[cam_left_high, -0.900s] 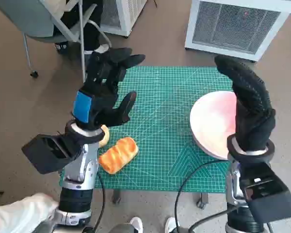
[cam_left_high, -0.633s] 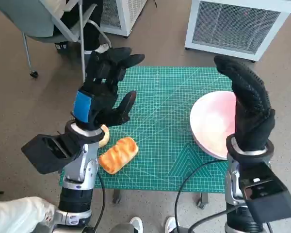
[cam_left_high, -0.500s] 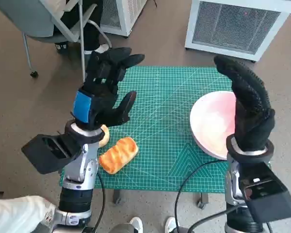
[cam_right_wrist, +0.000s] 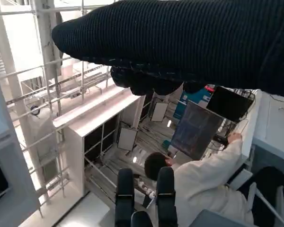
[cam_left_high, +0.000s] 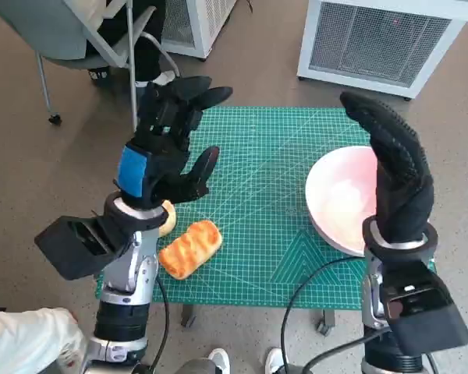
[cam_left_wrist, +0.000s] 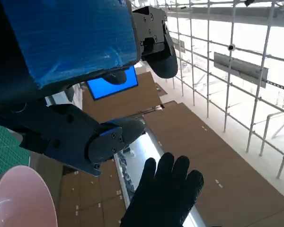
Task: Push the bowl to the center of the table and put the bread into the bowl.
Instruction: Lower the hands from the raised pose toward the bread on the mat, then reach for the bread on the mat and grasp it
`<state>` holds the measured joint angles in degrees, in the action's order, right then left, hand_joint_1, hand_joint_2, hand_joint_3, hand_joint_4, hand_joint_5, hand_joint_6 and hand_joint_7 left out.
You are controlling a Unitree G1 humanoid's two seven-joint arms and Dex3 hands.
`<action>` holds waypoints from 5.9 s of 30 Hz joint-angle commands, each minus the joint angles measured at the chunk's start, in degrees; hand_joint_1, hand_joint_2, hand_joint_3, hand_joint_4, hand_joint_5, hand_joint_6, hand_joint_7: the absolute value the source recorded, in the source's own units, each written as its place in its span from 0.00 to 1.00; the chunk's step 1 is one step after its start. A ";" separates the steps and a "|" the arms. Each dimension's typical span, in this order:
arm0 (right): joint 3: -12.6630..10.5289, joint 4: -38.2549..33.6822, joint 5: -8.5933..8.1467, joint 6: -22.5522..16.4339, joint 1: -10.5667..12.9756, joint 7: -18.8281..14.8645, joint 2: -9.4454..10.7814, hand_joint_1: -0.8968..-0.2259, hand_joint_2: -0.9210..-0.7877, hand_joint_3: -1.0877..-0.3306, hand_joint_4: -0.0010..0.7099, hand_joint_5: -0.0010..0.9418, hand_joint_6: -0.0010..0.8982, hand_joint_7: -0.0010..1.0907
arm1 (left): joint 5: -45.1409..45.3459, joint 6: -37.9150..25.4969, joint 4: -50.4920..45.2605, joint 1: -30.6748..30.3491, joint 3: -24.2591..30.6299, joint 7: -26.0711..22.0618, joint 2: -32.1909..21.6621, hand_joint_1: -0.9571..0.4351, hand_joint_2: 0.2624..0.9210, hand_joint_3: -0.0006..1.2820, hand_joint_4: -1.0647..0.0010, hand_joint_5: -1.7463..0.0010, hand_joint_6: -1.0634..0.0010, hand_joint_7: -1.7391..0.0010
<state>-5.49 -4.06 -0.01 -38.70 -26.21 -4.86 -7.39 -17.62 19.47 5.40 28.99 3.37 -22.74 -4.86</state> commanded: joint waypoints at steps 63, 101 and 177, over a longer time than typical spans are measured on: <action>-16.84 -69.64 -7.92 3.80 -11.59 7.20 -6.04 0.86 0.00 0.69 0.60 0.01 0.27 0.42 | 1.80 0.06 -4.07 -2.34 2.67 2.52 -3.22 0.50 0.65 0.61 1.00 0.46 1.00 0.40; -14.74 -71.43 -6.92 11.88 -23.64 5.56 3.05 0.92 0.00 0.73 0.63 0.01 0.24 0.50 | 3.86 -2.82 -12.04 -9.26 4.45 6.64 -6.57 0.49 0.72 0.53 1.00 0.46 1.00 0.41; 1.81 -10.67 1.61 -8.70 -4.26 2.16 -1.56 0.70 0.00 0.74 0.60 0.01 0.07 0.77 | 67.72 -46.72 -25.77 -21.70 -26.80 -2.44 -18.13 0.35 1.00 0.14 0.70 1.00 0.66 1.00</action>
<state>-4.07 -14.92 2.13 -48.19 -32.01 -2.31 -9.29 49.29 -28.12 -22.57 6.77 -22.81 -26.66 -23.98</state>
